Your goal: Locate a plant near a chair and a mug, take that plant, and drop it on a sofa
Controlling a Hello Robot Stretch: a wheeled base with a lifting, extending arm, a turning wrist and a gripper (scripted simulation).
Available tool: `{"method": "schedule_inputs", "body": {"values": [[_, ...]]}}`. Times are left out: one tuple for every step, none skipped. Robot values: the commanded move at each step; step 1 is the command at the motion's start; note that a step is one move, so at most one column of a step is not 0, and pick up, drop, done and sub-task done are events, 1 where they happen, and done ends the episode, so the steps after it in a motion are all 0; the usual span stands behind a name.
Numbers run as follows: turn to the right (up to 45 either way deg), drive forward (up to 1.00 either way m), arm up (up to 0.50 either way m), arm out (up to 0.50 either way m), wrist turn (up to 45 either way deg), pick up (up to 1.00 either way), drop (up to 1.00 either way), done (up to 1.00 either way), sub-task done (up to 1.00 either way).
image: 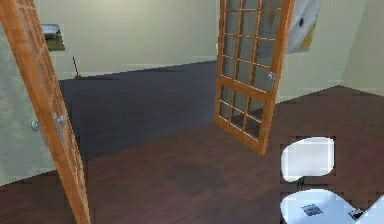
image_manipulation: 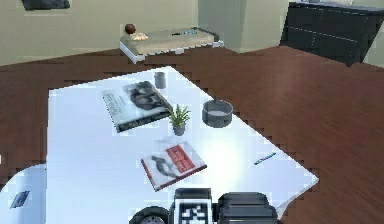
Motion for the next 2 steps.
{"method": "schedule_inputs", "body": {"values": [[0.0, 0.0, 0.0, 0.5, 0.0, 0.0, 0.0, 0.0, 0.0], [0.0, 0.0, 0.0, 0.0, 45.0, 0.0, 0.0, 0.0, 0.0]]}}
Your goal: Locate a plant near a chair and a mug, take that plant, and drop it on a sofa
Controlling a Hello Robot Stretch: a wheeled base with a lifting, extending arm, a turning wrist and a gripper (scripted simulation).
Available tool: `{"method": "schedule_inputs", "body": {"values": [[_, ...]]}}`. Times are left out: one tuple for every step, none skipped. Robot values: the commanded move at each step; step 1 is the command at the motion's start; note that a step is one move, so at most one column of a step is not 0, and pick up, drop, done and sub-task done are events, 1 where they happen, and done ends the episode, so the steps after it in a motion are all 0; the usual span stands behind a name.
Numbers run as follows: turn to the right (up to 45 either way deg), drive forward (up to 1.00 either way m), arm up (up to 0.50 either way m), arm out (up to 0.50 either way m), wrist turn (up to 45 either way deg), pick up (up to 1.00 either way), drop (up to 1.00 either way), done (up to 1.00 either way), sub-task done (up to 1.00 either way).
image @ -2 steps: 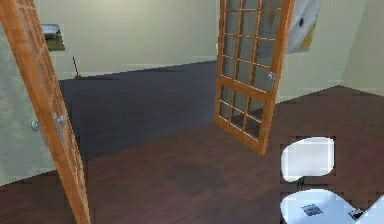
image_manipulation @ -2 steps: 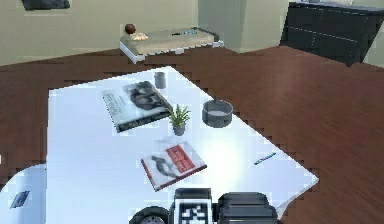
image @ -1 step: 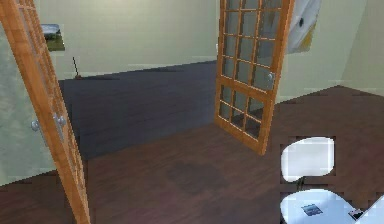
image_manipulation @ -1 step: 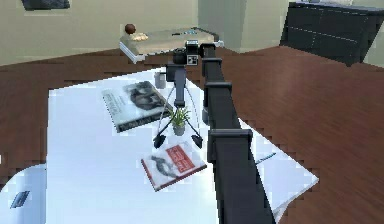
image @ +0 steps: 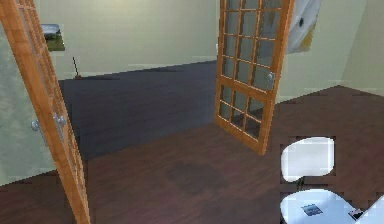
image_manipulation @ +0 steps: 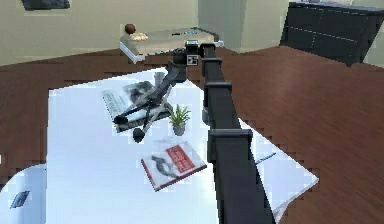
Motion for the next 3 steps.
{"method": "schedule_inputs", "body": {"values": [[0.0, 0.0, 0.0, 0.0, 45.0, 0.0, 0.0, 0.0, 0.0], [0.0, 0.0, 0.0, 0.0, 45.0, 0.0, 0.0, 0.0, 0.0], [0.0, 0.0, 0.0, 0.0, 30.0, 0.0, 0.0, 0.0, 0.0]]}}
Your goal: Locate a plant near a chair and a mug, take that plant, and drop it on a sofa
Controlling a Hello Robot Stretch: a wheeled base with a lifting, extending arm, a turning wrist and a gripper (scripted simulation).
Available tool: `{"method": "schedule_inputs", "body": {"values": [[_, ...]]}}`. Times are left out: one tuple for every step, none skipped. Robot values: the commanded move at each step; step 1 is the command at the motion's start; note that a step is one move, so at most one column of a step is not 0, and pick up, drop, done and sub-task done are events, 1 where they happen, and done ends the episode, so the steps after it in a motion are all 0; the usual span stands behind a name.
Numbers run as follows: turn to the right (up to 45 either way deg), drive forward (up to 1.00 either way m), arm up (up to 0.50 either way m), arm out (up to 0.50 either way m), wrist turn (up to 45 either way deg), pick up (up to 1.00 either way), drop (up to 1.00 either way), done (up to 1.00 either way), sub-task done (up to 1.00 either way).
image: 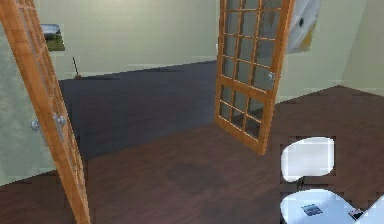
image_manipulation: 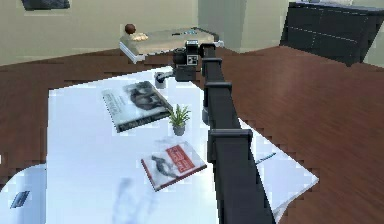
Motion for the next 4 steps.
{"method": "schedule_inputs", "body": {"values": [[0.0, 0.0, -0.3, 0.0, 0.0, 0.0, 0.0, 0.0, 0.0], [0.0, 0.0, 0.0, 0.0, 0.0, 1.0, 0.0, 0.0, 0.0], [0.0, 0.0, 0.1, 0.0, 0.0, 0.0, 0.0, 0.0, 0.0], [0.0, 0.0, 0.24, 0.0, 0.0, 0.0, 0.0, 0.0, 0.0]]}}
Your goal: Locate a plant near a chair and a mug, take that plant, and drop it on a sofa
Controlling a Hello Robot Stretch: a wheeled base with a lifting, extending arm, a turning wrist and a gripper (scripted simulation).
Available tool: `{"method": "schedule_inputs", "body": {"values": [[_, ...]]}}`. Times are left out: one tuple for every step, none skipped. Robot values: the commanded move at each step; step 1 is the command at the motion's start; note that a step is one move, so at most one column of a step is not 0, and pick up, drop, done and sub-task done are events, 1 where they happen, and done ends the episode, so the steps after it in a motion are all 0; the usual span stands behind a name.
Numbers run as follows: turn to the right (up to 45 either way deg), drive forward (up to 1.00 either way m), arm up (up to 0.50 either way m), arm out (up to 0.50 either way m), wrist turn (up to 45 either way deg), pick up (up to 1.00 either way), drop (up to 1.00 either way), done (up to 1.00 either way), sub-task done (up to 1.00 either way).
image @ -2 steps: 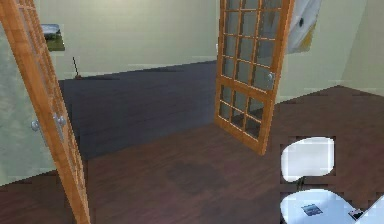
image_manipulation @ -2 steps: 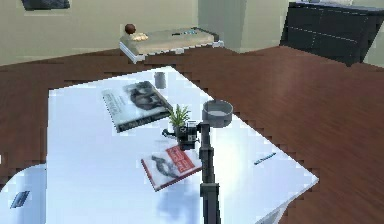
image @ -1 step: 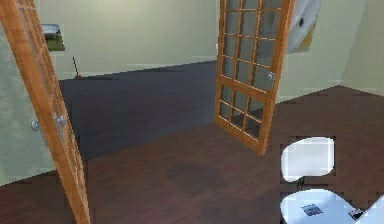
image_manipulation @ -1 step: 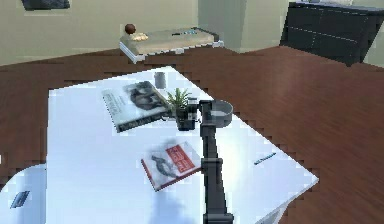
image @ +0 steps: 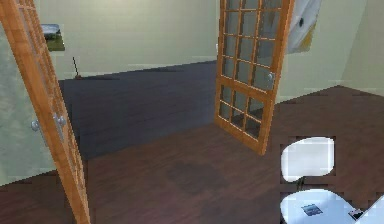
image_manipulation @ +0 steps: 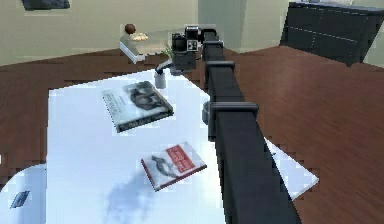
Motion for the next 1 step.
{"method": "schedule_inputs", "body": {"values": [[0.0, 0.0, 0.0, 0.0, -45.0, 0.0, 0.0, 0.0, 0.0]]}}
